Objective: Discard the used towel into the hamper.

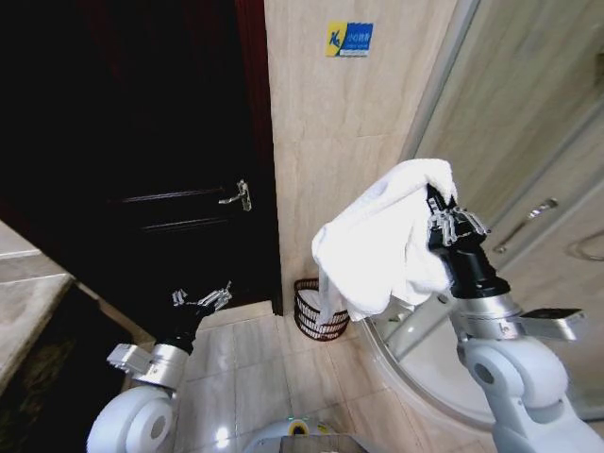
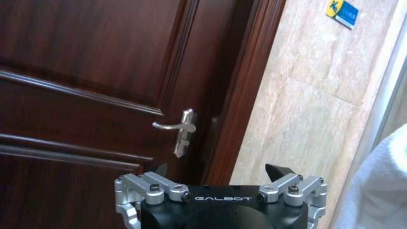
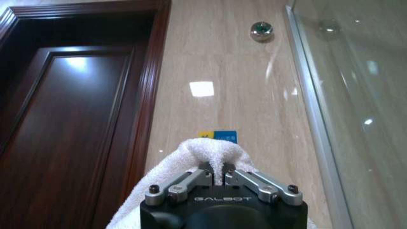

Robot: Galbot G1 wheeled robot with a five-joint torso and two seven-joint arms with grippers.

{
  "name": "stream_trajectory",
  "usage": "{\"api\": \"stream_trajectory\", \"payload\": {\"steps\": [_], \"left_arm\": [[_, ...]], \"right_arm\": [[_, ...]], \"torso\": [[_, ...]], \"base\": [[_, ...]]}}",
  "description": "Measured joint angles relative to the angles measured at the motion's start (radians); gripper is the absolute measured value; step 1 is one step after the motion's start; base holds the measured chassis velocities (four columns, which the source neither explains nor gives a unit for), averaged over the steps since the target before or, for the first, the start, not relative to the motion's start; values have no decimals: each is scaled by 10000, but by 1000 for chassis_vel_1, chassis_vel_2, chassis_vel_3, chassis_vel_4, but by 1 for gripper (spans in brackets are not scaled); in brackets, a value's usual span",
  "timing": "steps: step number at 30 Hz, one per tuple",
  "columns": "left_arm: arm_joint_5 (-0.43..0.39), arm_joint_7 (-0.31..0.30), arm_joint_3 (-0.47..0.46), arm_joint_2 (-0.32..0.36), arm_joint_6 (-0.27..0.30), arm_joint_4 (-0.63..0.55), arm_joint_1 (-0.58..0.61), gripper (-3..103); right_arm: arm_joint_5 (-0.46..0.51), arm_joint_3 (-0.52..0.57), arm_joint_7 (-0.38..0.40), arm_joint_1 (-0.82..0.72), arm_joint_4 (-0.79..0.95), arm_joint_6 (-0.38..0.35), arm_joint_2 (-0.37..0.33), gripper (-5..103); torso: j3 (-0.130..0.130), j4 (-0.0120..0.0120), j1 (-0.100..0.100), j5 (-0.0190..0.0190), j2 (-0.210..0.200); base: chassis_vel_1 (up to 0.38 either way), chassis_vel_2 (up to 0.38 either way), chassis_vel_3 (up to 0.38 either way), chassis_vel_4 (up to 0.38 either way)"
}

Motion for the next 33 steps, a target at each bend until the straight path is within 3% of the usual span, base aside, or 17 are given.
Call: {"api": "stream_trajectory", "payload": {"steps": [13,33], "left_arm": [[0,0,0,0,0,0,3,100],[0,0,0,0,0,0,2,100]], "right_arm": [[-256,-447,-152,362,-1463,126,91,6],[-262,-477,-374,279,-1652,218,141,6]], "torso": [[-8,-2,-19,2,6],[134,-2,108,-1,273]], "base": [[14,-2,-20,14],[0,0,0,0]]}}
